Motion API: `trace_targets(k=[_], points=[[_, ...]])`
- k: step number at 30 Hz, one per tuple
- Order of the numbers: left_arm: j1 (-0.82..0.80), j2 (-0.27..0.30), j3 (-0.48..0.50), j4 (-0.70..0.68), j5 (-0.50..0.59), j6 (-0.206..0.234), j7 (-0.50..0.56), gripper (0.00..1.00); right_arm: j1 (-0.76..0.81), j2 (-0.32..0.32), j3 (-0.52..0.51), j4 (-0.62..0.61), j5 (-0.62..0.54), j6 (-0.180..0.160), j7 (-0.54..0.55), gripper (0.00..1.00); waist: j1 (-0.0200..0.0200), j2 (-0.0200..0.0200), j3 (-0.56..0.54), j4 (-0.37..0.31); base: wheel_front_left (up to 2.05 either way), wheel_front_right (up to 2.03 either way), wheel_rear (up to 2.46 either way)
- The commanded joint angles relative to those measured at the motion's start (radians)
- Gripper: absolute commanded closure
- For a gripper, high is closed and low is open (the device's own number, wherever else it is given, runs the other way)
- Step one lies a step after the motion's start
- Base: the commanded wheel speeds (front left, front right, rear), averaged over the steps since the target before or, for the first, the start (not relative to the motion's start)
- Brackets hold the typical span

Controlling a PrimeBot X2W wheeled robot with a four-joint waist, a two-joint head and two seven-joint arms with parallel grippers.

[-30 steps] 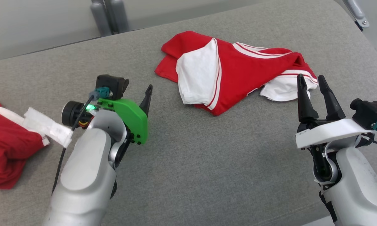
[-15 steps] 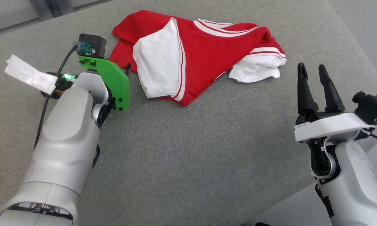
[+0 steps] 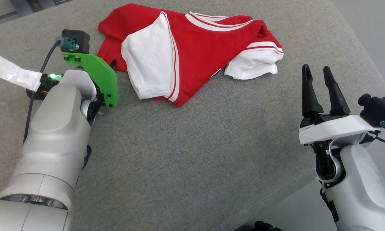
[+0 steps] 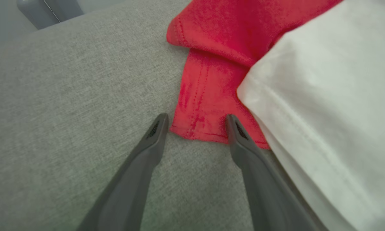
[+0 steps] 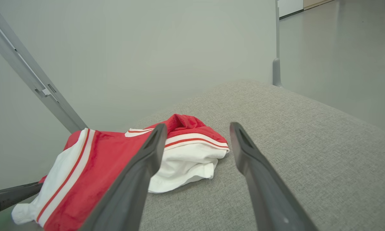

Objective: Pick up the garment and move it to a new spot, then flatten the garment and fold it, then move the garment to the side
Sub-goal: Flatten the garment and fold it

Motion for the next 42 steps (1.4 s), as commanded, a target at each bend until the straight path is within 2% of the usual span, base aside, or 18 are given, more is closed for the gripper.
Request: trace_targets(k=[1, 10, 20, 24, 29, 34, 42], points=[[-0.010, 0.000, -0.003, 0.015, -0.009, 0.000, -0.003, 1.00, -0.006, -0.001, 0.001, 0.005, -0.005, 0.000, -0.003, 0.00, 0.0000, 0.0000, -0.003, 0.005, 0.00, 0.00, 0.00], [0.018, -0.026, -0.036, 0.013, -0.042, -0.004, -0.100, 1.00, 0.013, -0.018, 0.002, 0.020, -0.015, 0.000, -0.003, 0.00, 0.0000, 0.0000, -0.064, 0.055, 0.00, 0.00, 0.00], [0.199, -0.039, -0.126, -0.083, -0.138, -0.005, -0.173, 1.00, 0.061, -0.056, -0.008, 0.055, -0.011, 0.000, -0.003, 0.00, 0.0000, 0.0000, -0.209, 0.166, 0.00, 0.00, 0.00], [0.312, -0.023, -0.164, -0.160, -0.182, -0.005, -0.187, 1.00, 0.081, -0.073, -0.015, 0.068, -0.009, 0.000, -0.002, 0.00, 0.0000, 0.0000, -0.258, 0.219, 0.00, 0.00, 0.00], [0.453, 0.027, -0.177, -0.291, -0.220, -0.002, -0.206, 1.00, 0.102, -0.084, -0.029, 0.072, -0.010, 0.000, 0.005, 0.00, 0.0000, 0.0000, -0.294, 0.283, 0.00, 0.00, 0.00], [0.585, 0.091, -0.148, -0.433, -0.242, 0.053, -0.186, 1.00, 0.121, -0.086, -0.044, 0.066, -0.009, 0.000, 0.014, 0.00, 0.0000, 0.0000, -0.318, 0.332, 0.00, 0.00, 0.00], [0.805, 0.196, -0.100, -0.739, -0.286, 0.169, -0.112, 1.00, 0.138, -0.082, -0.062, 0.049, -0.015, 0.000, 0.030, 0.00, 0.0000, 0.0000, -0.312, 0.386, 0.00, 0.00, 0.00]])
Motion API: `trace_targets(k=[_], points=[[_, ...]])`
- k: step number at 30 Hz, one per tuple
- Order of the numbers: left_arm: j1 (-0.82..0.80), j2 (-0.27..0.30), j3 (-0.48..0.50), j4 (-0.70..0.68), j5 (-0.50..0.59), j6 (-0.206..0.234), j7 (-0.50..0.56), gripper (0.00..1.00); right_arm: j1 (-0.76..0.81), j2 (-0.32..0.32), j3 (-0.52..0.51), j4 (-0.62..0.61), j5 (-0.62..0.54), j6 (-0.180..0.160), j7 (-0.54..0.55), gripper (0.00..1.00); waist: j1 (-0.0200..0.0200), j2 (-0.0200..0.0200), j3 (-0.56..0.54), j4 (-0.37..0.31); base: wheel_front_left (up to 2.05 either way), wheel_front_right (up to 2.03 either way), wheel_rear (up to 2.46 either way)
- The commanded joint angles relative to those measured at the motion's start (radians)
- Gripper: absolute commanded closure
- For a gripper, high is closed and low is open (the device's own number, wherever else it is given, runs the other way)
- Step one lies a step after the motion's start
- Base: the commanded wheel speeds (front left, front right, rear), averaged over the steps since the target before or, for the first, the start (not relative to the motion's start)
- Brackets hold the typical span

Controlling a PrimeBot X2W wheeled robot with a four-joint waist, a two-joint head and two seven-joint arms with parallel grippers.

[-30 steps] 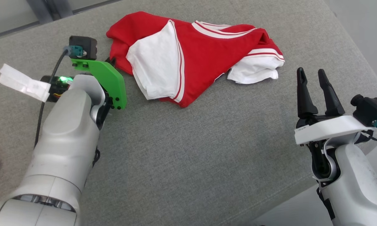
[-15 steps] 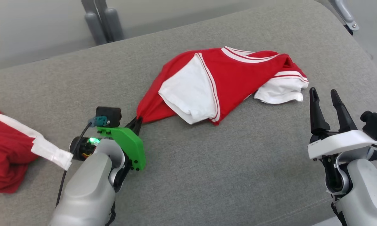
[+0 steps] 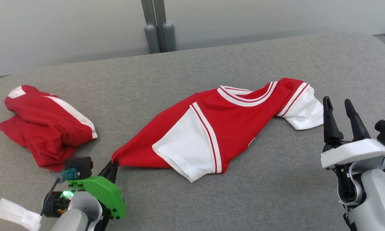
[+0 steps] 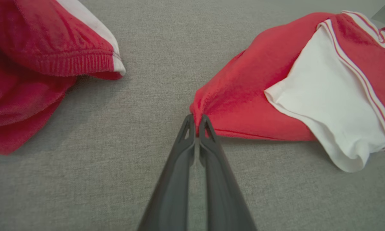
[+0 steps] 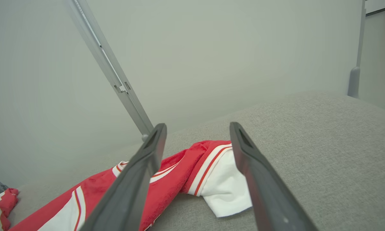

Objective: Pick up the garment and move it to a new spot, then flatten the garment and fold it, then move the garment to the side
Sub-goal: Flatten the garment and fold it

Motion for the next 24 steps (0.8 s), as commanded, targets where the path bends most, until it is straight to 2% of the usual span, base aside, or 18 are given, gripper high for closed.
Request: trace_targets(k=[1, 3, 4, 5, 6, 7, 11, 18, 24], points=[[0.033, 0.015, 0.008, -0.042, -0.003, 0.022, 0.007, 1.00, 0.017, 0.000, -0.003, -0.003, -0.006, 0.000, 0.004, 0.00, 0.0001, -0.0001, -0.010, 0.029, 0.00, 0.00, 0.00], [0.071, 0.031, 0.015, -0.097, -0.005, 0.047, 0.016, 1.00, 0.017, 0.003, 0.001, -0.005, -0.006, 0.000, 0.008, 0.00, 0.0001, -0.0001, -0.011, 0.035, 0.00, 0.00, 0.00], [0.084, 0.033, 0.016, -0.117, -0.005, 0.055, 0.019, 0.96, 0.017, 0.004, 0.004, -0.005, -0.006, 0.000, 0.011, 0.00, 0.0001, -0.0001, -0.012, 0.036, 0.00, 0.00, 0.00], [0.097, 0.031, 0.017, -0.139, -0.009, 0.064, 0.020, 0.80, 0.017, 0.004, 0.005, -0.005, -0.007, 0.000, 0.012, 0.00, 0.0001, -0.0001, -0.013, 0.038, 0.00, 0.00, 0.00], [0.107, 0.031, 0.016, -0.155, -0.007, 0.071, 0.020, 0.22, 0.017, 0.005, 0.007, -0.005, -0.008, 0.000, 0.015, 0.00, 0.0001, -0.0001, -0.015, 0.039, 0.00, 0.00, 0.00], [0.114, 0.032, 0.017, -0.166, -0.005, 0.078, 0.017, 0.00, 0.018, 0.006, 0.008, -0.006, -0.008, 0.000, 0.016, 0.00, 0.0001, -0.0001, -0.016, 0.040, 0.00, 0.00, 0.00], [0.137, 0.025, 0.033, -0.219, 0.015, 0.102, -0.053, 0.00, 0.024, 0.008, 0.019, -0.008, -0.008, 0.000, 0.022, 0.00, 0.0001, -0.0001, -0.025, 0.038, 0.00, 0.00, 0.00], [0.192, 0.007, 0.078, -0.290, 0.052, 0.170, -0.217, 0.00, 0.038, 0.011, 0.043, -0.012, -0.001, 0.000, 0.031, 0.00, 0.0001, -0.0001, -0.024, 0.035, 0.00, 0.00, 0.00], [0.189, -0.014, 0.067, -0.296, 0.072, 0.175, -0.263, 0.00, -0.001, 0.008, 0.109, -0.011, 0.001, 0.000, 0.052, 0.00, 0.0001, -0.0001, -0.013, 0.045, 0.00, 0.00, 0.00]])
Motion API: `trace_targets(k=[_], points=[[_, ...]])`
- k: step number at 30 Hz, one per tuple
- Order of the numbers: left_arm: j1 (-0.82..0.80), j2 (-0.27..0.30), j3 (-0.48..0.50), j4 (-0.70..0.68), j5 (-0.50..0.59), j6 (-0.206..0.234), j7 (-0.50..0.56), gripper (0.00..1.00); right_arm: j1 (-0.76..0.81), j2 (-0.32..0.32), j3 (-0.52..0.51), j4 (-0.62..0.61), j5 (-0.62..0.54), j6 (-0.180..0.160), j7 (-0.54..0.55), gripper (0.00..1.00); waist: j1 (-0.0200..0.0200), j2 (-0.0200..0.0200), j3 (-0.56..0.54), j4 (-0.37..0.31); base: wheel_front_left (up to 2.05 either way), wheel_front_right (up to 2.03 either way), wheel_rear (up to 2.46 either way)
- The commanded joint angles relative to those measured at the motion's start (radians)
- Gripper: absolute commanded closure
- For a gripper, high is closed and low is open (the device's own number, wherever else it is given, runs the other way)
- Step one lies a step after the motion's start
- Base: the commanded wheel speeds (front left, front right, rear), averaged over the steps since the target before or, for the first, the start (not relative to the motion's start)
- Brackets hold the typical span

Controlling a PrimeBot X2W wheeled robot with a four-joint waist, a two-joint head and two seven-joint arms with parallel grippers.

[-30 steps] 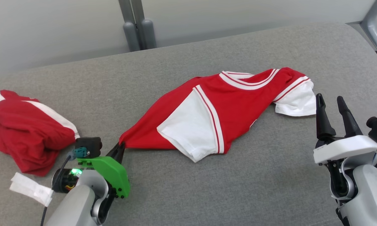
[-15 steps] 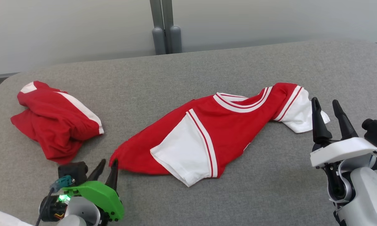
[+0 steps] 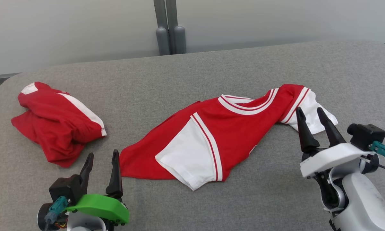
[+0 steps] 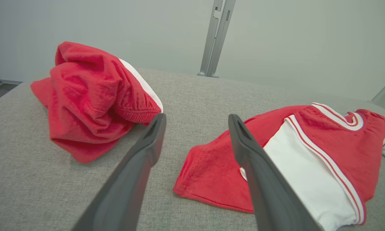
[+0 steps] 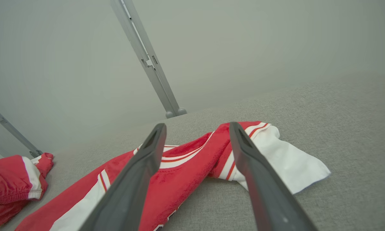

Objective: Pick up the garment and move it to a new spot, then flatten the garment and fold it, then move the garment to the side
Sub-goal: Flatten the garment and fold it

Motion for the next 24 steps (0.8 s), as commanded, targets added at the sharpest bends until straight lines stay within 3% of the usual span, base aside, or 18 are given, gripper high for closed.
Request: trace_targets(k=[1, 5, 13, 17, 24], points=[[-0.002, 0.001, 0.000, 0.001, 0.016, 0.000, -0.005, 0.00, -0.029, -0.003, 0.016, 0.000, 0.002, 0.000, 0.007, 0.00, 0.0001, 0.0000, 0.005, 0.007, 0.00, 0.00, 0.00], [-0.024, -0.006, -0.010, 0.006, 0.017, -0.008, -0.007, 0.00, -0.101, -0.011, 0.082, 0.043, 0.012, 0.000, 0.057, 0.00, 0.0001, 0.0000, 0.019, 0.034, 0.00, 0.00, 0.00], [-0.055, -0.030, -0.023, 0.040, 0.003, -0.021, -0.011, 0.00, -0.296, -0.026, 0.209, 0.206, 0.093, 0.000, 0.270, 0.00, 0.0001, 0.0000, 0.056, 0.119, 0.00, 0.00, 0.00], [-0.064, -0.042, -0.028, 0.059, -0.001, -0.028, -0.016, 0.00, -0.378, -0.033, 0.226, 0.316, 0.116, 0.000, 0.356, 0.00, 0.0001, 0.0000, 0.068, 0.162, 0.00, 0.00, 0.00], [-0.077, -0.058, -0.032, 0.087, -0.008, -0.038, -0.026, 0.00, -0.477, -0.026, 0.221, 0.491, 0.103, 0.000, 0.409, 0.00, 0.0001, 0.0000, 0.085, 0.219, 0.00, 0.00, 0.00]])
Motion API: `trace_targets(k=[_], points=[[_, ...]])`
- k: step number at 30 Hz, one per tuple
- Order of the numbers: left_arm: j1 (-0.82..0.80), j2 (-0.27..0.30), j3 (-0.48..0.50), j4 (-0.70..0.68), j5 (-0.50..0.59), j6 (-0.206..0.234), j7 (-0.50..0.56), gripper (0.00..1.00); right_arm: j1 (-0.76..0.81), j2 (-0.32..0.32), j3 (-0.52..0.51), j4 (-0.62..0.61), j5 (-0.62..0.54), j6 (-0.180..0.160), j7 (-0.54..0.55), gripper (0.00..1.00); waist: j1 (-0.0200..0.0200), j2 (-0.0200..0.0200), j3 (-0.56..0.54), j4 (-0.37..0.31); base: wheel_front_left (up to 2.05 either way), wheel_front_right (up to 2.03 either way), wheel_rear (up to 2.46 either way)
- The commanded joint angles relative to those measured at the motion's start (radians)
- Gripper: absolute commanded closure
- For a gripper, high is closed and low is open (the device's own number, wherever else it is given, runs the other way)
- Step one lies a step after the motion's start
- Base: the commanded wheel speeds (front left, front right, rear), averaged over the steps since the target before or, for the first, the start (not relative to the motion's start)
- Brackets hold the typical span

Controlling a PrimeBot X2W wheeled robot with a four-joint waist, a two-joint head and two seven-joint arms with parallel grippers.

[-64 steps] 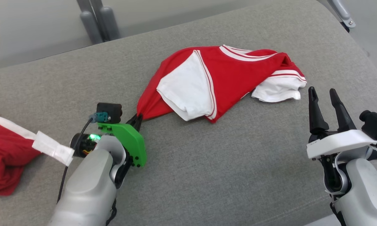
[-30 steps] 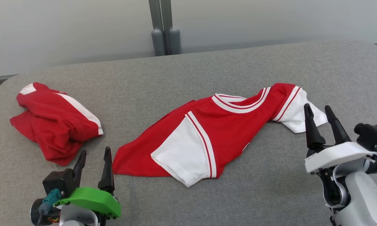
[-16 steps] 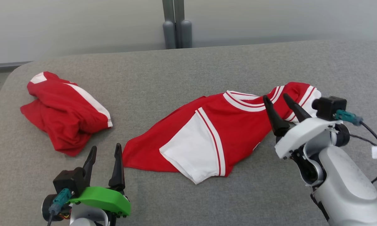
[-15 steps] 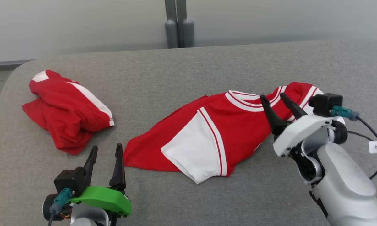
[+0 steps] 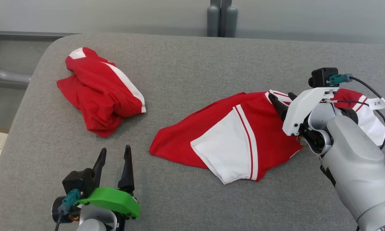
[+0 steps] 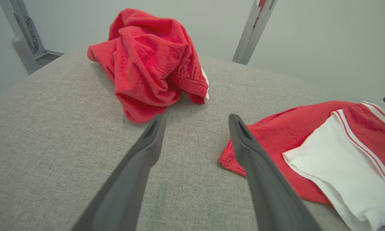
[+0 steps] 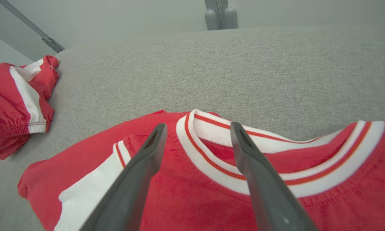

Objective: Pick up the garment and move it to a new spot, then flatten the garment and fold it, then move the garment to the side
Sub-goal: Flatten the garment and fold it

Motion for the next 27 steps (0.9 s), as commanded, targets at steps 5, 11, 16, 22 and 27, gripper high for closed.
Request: trace_targets(k=[5, 11, 16, 22, 27], points=[[-0.025, -0.007, 0.000, 0.015, -0.003, -0.007, -0.010, 0.00, -0.049, 0.013, 0.010, 0.091, 0.002, 0.000, 0.046, 0.00, 0.0000, 0.0000, 0.023, 0.041, 0.00, 0.00, 0.00], [-0.026, -0.009, 0.002, 0.027, -0.008, -0.010, -0.014, 0.00, -0.067, 0.014, 0.029, 0.130, 0.021, 0.000, 0.028, 1.00, 0.0000, 0.0000, 0.027, 0.046, 0.00, 0.00, 0.00], [-0.017, -0.003, 0.005, 0.039, -0.013, -0.008, -0.015, 0.00, -0.064, 0.009, 0.047, 0.119, 0.039, 0.000, -0.041, 1.00, 0.0000, 0.0000, 0.012, 0.034, 0.00, 0.00, 0.00], [0.002, 0.011, 0.002, 0.036, -0.013, -0.002, -0.005, 0.00, -0.018, 0.007, 0.077, 0.055, 0.085, 0.000, -0.116, 1.00, 0.0000, 0.0000, -0.024, -0.005, 0.00, 0.00, 0.00], [0.022, 0.030, 0.005, 0.021, -0.016, 0.008, 0.004, 0.00, 0.071, -0.031, 0.086, -0.070, 0.157, 0.000, -0.142, 1.00, 0.0000, 0.0000, -0.053, -0.061, 0.00, 0.00, 0.00]])
